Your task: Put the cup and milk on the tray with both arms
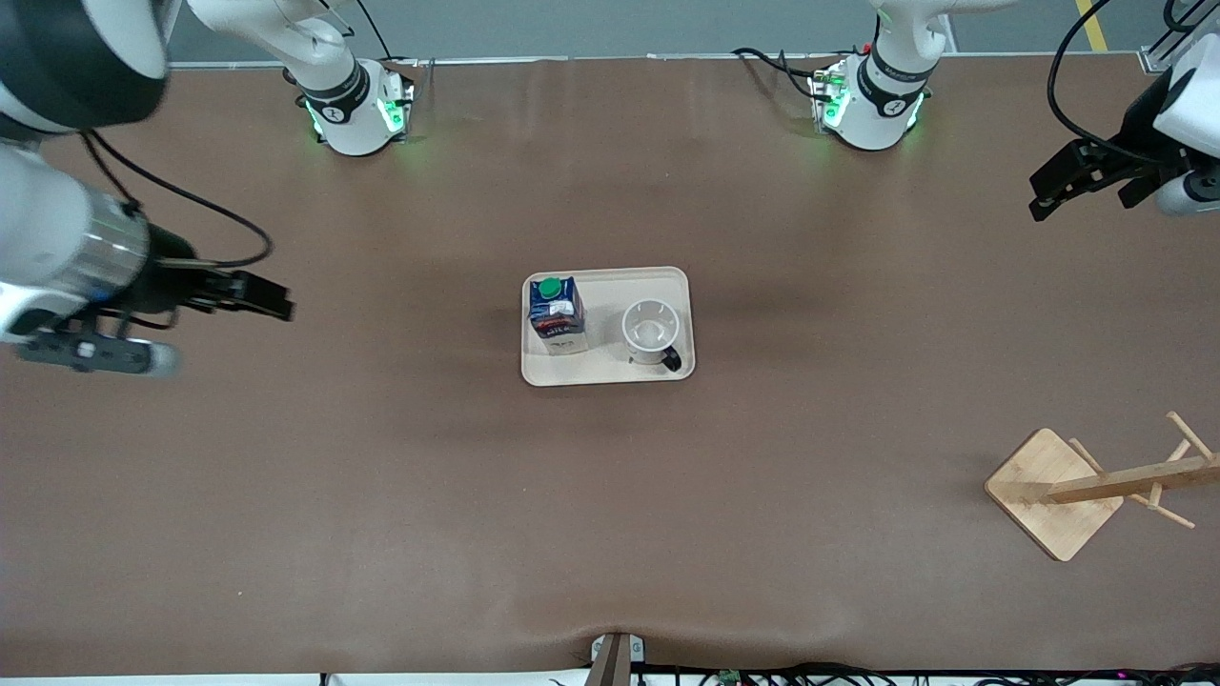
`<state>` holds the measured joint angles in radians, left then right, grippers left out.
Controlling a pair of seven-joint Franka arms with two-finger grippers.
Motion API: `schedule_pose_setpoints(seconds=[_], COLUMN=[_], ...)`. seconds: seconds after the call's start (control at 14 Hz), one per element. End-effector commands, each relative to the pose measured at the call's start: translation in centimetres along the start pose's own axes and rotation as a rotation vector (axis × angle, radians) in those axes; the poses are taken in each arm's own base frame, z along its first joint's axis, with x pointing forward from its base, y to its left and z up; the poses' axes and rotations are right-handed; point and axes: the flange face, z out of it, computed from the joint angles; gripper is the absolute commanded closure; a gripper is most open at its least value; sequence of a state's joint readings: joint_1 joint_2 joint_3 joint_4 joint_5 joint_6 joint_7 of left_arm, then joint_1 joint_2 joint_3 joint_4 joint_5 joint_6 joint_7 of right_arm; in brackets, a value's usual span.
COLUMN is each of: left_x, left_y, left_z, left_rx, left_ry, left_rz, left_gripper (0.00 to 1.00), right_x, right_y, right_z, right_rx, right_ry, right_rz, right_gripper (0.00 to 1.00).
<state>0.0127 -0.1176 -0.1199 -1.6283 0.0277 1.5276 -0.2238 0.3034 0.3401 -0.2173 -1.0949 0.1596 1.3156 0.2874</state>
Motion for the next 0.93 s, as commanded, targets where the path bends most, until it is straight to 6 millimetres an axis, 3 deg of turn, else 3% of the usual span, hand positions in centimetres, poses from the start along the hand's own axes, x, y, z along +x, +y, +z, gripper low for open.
schedule_pose_setpoints(seconds=[0.0,0.14,0.21,0.36,0.86], left_x=[-0.1,0.2,0.2,0.4,0.6], left_y=[0.6,0.8,1.4,3.2,1.3], left_z=[0.3,0.2,-0.6,-0.2,-0.8], left_rx=[-0.013,-0.014,-0.017,-0.006,-0.008], left_ry=[-0.015,-0.014,0.003,-0.002,-0.022], left_rz=[0.013,0.022,0.023,0.054,0.019], left_gripper=[0.0,0.0,0.0,0.0,0.0], right_x=[-2.2,-2.7,-2.8,-3.6,-7.3], right_y=[2.4,4.7,6.5,9.3,17.7], right_z=[-1.0,-1.9,-2.3,-2.3,-2.0], right_rx=[-0.031,-0.034,-0.027,-0.018,-0.046], right_ry=[0.015,0.031,0.032,0.025,0.141], right_rz=[0.007,-0.017,-0.027,-0.066,-0.14], right_gripper=[0.0,0.0,0.0,0.0,0.0])
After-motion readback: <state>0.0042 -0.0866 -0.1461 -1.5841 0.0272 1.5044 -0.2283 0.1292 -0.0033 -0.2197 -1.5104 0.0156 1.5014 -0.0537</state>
